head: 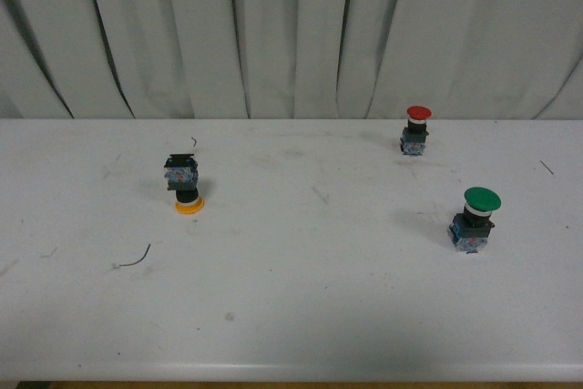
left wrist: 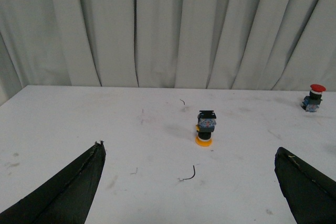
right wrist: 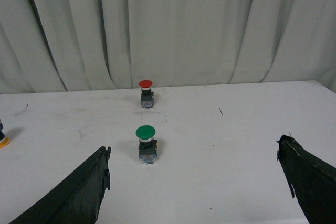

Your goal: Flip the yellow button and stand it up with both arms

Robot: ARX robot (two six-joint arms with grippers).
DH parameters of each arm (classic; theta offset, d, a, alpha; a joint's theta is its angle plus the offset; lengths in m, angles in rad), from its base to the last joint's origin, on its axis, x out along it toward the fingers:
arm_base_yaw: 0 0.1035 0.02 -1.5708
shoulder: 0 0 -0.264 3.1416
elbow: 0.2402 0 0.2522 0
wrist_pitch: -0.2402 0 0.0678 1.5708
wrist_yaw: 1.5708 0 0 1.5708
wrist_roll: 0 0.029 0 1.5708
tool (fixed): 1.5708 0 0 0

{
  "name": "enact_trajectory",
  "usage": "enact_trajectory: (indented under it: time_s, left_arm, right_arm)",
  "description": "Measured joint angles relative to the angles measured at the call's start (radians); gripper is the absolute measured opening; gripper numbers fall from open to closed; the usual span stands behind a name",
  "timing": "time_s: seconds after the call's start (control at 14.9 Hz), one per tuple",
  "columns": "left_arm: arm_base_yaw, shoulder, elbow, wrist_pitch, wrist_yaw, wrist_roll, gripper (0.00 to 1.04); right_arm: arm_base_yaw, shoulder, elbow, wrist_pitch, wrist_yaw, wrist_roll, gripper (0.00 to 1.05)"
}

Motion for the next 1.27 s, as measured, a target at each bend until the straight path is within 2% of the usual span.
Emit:
enact_trajectory:
  time_s: [1.27]
  left_arm:
    - [0.000,0.000,0.000,0.000,0.000,0.000,0.98]
  right_arm:
    - [0.000,0.000,0.000,0.000,0.000,0.000,0.98]
